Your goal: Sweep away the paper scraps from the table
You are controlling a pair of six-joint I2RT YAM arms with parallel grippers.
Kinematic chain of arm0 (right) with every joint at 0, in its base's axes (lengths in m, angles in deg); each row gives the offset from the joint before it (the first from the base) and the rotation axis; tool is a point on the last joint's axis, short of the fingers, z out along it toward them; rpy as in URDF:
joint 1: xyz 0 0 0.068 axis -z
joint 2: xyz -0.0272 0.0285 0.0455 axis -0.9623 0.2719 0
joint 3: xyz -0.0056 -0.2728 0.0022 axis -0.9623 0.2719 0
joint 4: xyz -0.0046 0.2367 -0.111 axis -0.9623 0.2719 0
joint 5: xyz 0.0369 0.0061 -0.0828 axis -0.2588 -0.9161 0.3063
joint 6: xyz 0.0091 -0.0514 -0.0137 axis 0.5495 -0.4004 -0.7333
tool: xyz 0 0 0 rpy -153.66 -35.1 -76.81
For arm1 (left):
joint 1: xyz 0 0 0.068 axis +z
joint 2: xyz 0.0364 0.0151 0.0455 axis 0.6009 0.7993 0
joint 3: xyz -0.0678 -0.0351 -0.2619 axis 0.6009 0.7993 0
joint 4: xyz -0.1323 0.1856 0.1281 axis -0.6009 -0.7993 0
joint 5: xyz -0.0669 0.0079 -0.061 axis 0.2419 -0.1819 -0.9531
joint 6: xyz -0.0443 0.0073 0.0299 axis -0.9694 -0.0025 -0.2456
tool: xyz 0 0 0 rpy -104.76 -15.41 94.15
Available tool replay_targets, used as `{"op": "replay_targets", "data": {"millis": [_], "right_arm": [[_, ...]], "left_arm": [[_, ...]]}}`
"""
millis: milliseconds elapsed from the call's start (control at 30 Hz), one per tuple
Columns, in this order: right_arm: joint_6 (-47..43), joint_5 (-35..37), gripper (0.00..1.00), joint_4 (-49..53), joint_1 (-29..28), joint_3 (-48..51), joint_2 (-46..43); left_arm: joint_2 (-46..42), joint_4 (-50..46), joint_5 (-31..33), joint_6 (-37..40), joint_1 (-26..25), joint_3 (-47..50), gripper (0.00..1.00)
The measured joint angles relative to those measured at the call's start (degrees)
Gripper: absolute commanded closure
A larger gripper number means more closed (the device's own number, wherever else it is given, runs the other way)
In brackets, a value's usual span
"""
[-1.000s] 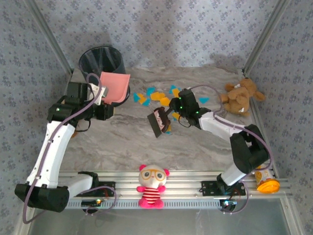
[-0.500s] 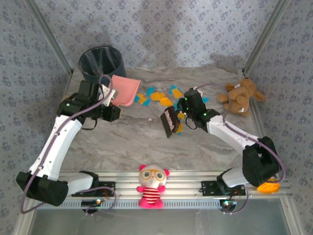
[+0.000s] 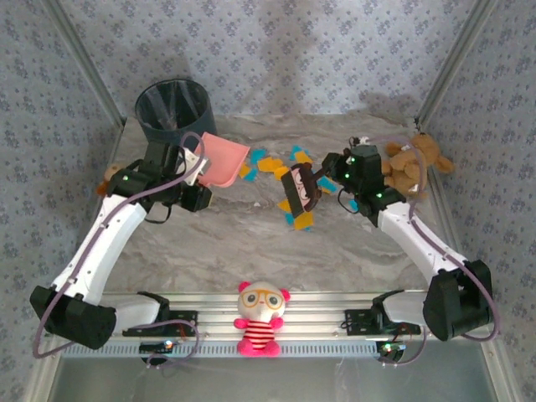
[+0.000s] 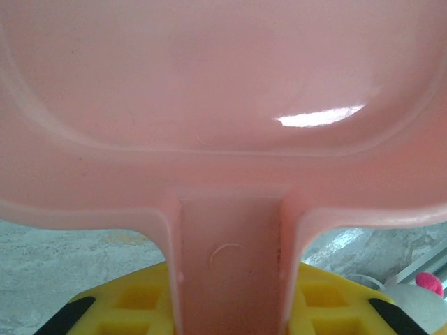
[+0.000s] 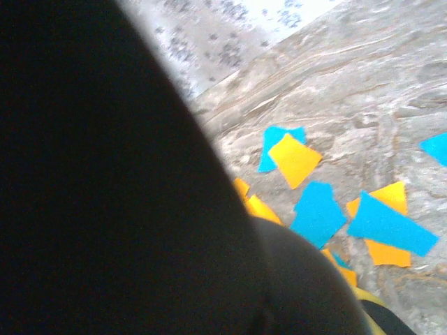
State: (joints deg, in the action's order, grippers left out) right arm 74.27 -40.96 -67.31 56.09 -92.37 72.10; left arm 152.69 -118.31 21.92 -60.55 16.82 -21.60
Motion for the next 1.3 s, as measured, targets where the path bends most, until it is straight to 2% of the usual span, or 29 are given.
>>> {"op": "replay_targets", "data": {"millis": [200,433,833,1100,1300], "right_arm": [[3.9,-1.0,1.0,-0.9,3.0,0.9,3.2],[6.0,-0.5,1.0,-0.6,3.5,3.0,5.0],[9.0,2.7,1.0,5.5,4.7,4.9,4.9],[9.9,3.3,1.0,9.2,5.0,5.3,1.5],[8.6,0.8,1.0,7.2,5.1,6.7,-1.4]], "left_arm": [[1.6,0.0,0.4,1.1,-1.2,0.2,1.0],[4.7,-0.1,1.5,3.3,-3.4,0.8,1.0],[6.4,-0.5,3.2,6.2,-6.0,0.9,1.0],[7.2,-0.6,4.3,8.0,-6.7,0.9,1.0],[8.4,-0.8,4.5,10.6,-7.5,0.9,1.0]]}}
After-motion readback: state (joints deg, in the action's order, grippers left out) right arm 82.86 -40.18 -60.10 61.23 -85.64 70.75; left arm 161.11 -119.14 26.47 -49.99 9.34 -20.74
